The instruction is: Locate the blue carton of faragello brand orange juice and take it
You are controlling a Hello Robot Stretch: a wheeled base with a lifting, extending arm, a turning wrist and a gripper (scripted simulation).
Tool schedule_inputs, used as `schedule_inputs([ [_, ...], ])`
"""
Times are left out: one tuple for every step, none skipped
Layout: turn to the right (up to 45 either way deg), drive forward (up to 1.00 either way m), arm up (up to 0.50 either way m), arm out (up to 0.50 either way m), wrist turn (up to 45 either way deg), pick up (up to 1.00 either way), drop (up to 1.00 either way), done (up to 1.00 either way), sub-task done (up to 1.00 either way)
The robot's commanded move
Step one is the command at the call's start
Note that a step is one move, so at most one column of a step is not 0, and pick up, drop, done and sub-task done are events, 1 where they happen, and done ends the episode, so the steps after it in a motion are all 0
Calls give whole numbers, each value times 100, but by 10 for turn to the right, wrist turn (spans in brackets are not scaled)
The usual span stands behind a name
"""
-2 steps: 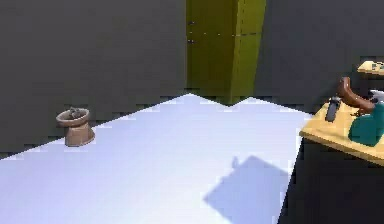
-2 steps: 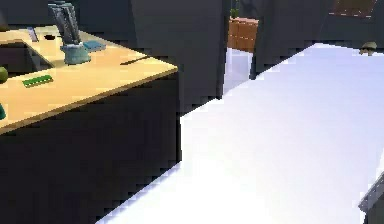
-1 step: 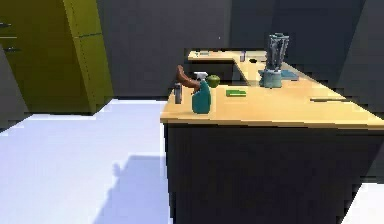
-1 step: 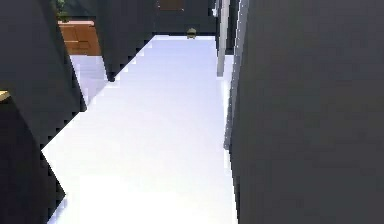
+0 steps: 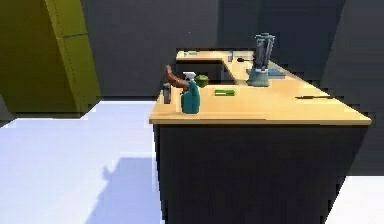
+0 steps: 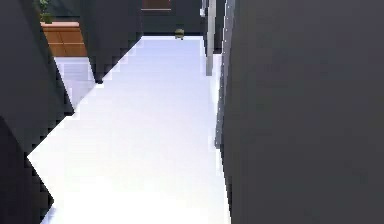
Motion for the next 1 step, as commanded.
schedule_inputs([
  [0, 30, 0, 0, 0, 0, 0, 0, 0],
])
